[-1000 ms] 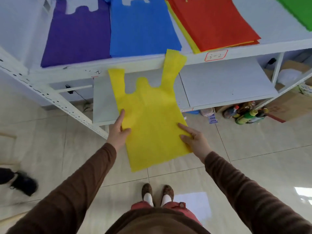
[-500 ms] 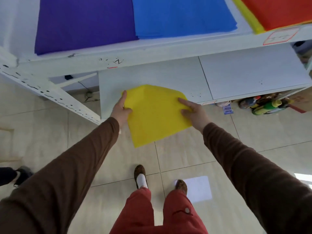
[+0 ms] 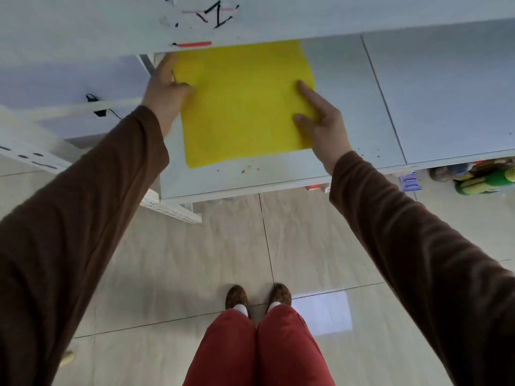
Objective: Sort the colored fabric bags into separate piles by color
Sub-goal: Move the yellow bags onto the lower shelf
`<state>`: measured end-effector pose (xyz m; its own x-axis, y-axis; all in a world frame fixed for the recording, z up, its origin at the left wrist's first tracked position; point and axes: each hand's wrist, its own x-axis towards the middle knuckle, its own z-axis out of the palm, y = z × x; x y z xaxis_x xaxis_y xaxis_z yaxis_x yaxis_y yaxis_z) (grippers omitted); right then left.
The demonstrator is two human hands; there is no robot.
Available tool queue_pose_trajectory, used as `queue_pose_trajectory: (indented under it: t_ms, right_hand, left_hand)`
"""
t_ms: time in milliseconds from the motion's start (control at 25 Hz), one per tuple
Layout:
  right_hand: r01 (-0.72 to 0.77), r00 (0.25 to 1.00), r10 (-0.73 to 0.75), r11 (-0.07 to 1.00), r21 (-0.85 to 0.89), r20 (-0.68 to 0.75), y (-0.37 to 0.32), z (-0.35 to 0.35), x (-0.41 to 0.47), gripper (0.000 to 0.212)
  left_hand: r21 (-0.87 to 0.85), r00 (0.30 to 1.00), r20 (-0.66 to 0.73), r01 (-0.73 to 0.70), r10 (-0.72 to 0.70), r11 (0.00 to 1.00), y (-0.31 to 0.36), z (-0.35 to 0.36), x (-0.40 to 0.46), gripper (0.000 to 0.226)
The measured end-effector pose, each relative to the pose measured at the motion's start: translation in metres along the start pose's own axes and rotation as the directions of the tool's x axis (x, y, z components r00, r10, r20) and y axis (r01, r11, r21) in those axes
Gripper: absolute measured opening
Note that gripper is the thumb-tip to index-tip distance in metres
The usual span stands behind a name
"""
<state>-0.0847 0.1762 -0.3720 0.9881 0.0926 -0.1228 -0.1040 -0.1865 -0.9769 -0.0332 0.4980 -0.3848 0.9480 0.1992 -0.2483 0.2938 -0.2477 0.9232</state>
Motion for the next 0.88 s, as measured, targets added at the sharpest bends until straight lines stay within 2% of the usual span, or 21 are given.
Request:
queue_pose_trajectory:
  t_ms: [80, 240, 360, 560, 600, 680, 760, 880]
  right_hand:
    - [-0.108, 0.994, 0.109, 0.994, -0.025, 0.031, 0.058, 0.017, 0.014, 0.056]
    - [-0.271, 0.96, 0.28, 0.947, -0.171, 0.03, 0.135, 0.041, 0.038, 0.058]
    - [-0.261, 0.963, 0.27, 0.899, -0.352, -0.023, 0.154, 0.048, 0.041, 0.055]
    - [-0.272, 0.961, 0.268, 0.851, -0.449, -0.073, 0.159, 0.048, 0.041, 0.053]
    - [-0.268, 0.961, 0.268, 0.828, -0.492, -0.073, 0.159, 0.046, 0.04, 0.051]
    - [-0.251, 0.963, 0.256, 0.751, -0.61, -0.081, 0.151, 0.038, 0.033, 0.048]
    - [-0.239, 0.965, 0.25, 0.698, -0.675, -0.083, 0.136, 0.024, 0.015, 0.044]
    - [-0.214, 0.971, 0.228, 0.684, -0.698, -0.074, 0.097, -0.008, -0.025, 0.04]
  left_hand:
    - [0.021, 0.997, 0.072, 0.017, -0.019, 1.0, -0.041, 0.017, 0.008, 0.08]
    - [0.23, 0.978, 0.088, 0.164, -0.189, 0.959, -0.12, 0.048, 0.037, 0.08]
    - [0.323, 0.98, 0.058, 0.163, -0.192, 0.932, -0.137, 0.055, 0.048, 0.081]
    - [0.445, 0.989, -0.008, 0.134, -0.146, 0.885, -0.138, 0.056, 0.05, 0.075]
    - [0.497, 0.99, -0.022, 0.13, -0.137, 0.858, -0.136, 0.056, 0.048, 0.072]
    - [0.662, 0.991, -0.061, 0.131, -0.122, 0.738, -0.129, 0.056, 0.037, 0.065]
    - [0.778, 0.996, -0.005, 0.058, -0.087, 0.626, -0.11, 0.06, 0.015, 0.058]
    - [0.779, 0.986, 0.158, -0.095, -0.047, 0.62, -0.056, 0.073, -0.04, 0.049]
